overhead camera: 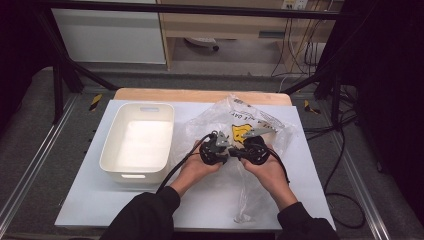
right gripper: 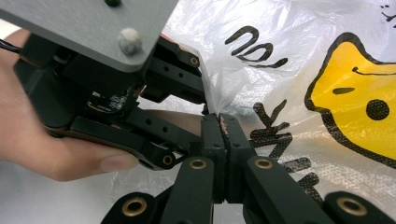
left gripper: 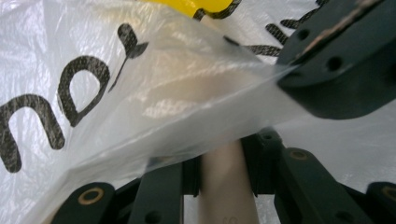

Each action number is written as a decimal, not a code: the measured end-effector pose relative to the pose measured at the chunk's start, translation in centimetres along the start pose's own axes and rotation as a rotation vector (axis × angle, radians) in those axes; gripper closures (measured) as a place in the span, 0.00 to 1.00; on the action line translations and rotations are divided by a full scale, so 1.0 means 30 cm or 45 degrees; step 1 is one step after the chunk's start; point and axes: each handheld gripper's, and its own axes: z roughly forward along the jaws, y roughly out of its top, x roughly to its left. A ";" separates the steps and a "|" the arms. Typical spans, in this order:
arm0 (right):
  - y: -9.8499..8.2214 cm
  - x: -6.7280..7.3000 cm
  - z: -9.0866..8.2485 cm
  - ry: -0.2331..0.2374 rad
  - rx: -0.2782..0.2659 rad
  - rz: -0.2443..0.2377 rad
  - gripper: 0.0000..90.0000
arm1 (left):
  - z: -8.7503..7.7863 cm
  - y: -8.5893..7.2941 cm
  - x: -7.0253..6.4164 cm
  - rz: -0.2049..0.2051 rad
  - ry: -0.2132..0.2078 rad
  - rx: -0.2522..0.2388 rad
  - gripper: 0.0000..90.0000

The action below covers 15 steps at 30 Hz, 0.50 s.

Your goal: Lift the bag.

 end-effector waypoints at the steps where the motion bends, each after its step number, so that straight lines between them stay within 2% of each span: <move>1: 0.000 -0.001 -0.001 -0.001 0.002 0.001 1.00 | 0.004 -0.002 0.001 -0.007 -0.002 -0.003 0.77; 6: -0.003 -0.006 -0.001 -0.006 0.007 -0.001 1.00 | 0.013 -0.007 0.001 -0.012 0.002 -0.005 0.77; 15: -0.008 -0.009 0.003 -0.005 0.017 0.010 1.00 | 0.023 -0.020 -0.007 -0.050 -0.012 -0.024 0.77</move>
